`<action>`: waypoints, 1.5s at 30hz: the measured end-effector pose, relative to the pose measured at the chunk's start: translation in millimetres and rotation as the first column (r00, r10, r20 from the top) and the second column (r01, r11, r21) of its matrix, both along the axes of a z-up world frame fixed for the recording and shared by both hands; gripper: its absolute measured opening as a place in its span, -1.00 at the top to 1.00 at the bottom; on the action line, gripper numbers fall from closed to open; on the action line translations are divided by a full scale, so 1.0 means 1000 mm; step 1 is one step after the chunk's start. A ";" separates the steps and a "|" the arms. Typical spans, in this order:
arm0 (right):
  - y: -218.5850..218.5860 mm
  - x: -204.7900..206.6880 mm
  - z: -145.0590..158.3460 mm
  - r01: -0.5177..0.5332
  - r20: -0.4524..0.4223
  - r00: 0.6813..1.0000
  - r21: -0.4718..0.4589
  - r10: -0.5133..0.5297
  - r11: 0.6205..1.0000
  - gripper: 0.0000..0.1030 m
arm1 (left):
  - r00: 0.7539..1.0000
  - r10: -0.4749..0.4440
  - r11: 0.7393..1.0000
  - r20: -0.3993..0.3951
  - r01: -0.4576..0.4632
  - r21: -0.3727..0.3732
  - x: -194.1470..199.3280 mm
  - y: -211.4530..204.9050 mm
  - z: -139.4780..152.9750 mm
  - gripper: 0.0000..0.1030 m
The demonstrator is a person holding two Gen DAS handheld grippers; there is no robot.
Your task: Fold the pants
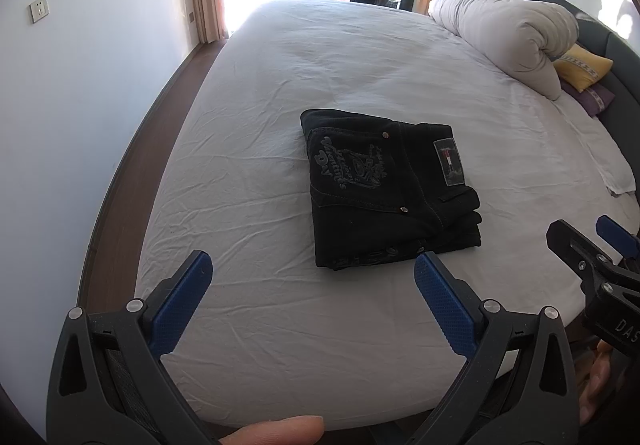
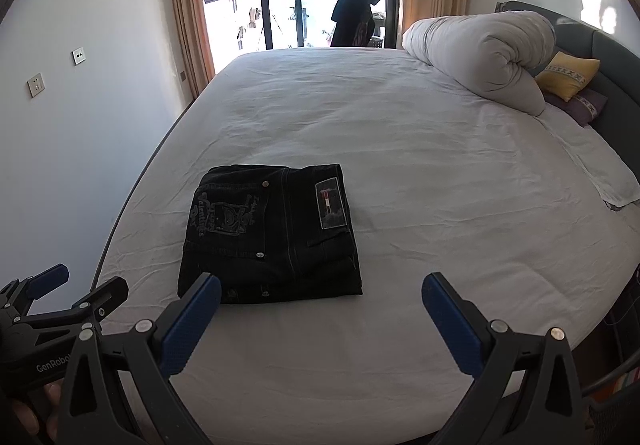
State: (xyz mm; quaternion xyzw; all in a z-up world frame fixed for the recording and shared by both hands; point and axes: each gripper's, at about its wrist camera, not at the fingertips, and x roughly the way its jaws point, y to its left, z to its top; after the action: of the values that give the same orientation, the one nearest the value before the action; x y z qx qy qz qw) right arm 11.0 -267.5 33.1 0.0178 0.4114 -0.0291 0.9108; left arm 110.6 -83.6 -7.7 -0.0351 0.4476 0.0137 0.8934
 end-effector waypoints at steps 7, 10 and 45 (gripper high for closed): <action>0.001 0.000 -0.002 -0.002 -0.002 1.000 -0.002 0.002 1.000 -1.00 | 1.000 0.000 1.000 -0.001 0.000 -0.001 0.000 0.001 -0.001 -1.00; 0.001 0.000 -0.003 -0.003 -0.005 1.000 0.000 0.003 1.000 -1.00 | 1.000 -0.001 1.000 -0.001 0.001 -0.001 0.001 0.001 -0.001 -1.00; -0.001 0.000 -0.008 -0.013 -0.020 1.000 0.001 0.013 1.000 -1.00 | 1.000 -0.003 1.000 -0.016 0.003 -0.008 -0.002 0.000 -0.007 -1.00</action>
State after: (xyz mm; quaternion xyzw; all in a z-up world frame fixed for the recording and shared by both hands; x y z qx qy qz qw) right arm 10.6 -268.0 25.0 0.0155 0.4206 -0.0233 0.9068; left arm 109.1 -83.4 -14.6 -0.0377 0.4549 0.0109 0.8897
